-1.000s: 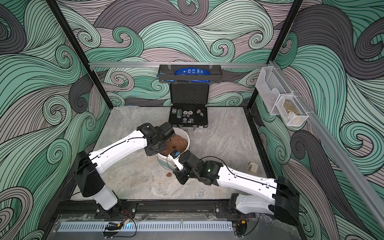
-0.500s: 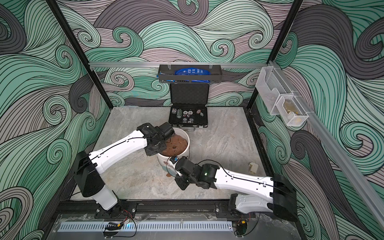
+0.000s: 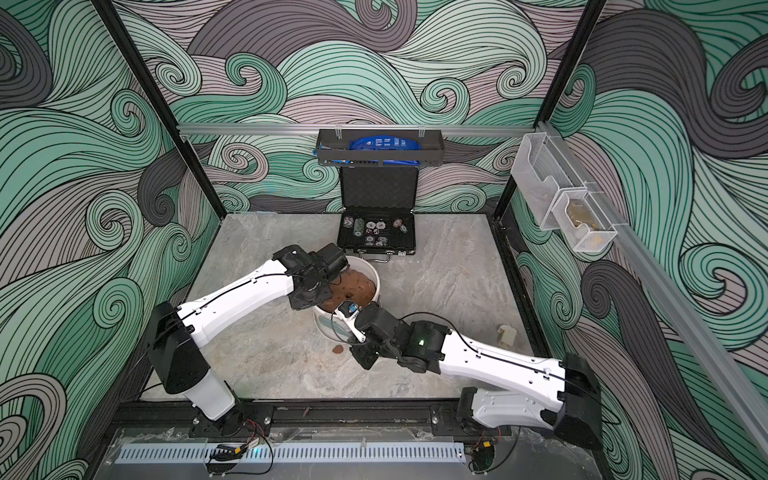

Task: Scrub the dried mud off the ceramic pot
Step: Rotate the pot at the center of the board, then brush off the soil from the pot.

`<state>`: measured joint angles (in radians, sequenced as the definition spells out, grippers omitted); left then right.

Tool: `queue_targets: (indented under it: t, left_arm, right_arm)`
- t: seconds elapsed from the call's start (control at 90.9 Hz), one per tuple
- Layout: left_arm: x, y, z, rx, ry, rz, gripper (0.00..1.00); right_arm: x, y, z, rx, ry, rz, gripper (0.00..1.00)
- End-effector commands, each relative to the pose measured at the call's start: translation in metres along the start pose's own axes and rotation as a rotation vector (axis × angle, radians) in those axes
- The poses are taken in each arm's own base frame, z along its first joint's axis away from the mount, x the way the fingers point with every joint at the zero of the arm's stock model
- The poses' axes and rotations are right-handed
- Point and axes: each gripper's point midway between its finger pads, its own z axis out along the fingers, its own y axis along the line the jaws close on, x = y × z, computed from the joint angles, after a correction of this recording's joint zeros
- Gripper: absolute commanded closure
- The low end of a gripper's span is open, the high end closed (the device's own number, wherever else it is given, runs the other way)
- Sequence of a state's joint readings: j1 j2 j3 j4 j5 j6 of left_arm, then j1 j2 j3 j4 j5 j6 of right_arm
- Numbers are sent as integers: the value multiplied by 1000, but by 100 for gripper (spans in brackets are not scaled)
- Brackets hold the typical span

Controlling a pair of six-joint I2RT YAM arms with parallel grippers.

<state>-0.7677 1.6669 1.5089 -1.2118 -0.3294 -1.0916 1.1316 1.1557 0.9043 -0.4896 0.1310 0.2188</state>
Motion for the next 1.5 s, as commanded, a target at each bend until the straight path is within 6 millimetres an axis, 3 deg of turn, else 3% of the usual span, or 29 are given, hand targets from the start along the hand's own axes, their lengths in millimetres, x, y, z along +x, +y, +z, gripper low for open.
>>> queue_targets:
  t: [0.0, 0.099, 0.187, 0.649, 0.936, 1.123, 1.255, 1.486]
  left_arm:
    - [-7, -9, -1, 44, -26, 98, 85]
    - [-11, -11, 1, 55, -34, 138, 86]
    - [-15, -15, 3, 79, -40, 180, 86]
    - [-24, -15, 11, 119, -41, 287, 86]
    - [-19, -15, 14, 126, -19, 293, 87]
    - [-18, -17, 14, 135, -15, 303, 87]
    - [-18, -19, 16, 139, -13, 319, 87]
    - [-22, -23, 15, 151, -35, 379, 87]
  right_arm:
    - [2, 0, 2, -17, 0, -51, 100]
    - [5, 14, -3, -101, 5, -105, 100]
    - [12, 14, -5, -111, 9, -141, 100]
    - [33, -29, 16, 34, 97, -70, 100]
    - [42, -40, 32, 96, 187, -91, 100]
    - [43, -50, 33, 141, 197, -122, 100]
    - [52, -48, 37, 121, 240, -147, 100]
    - [57, -29, 41, 7, 278, -187, 100]
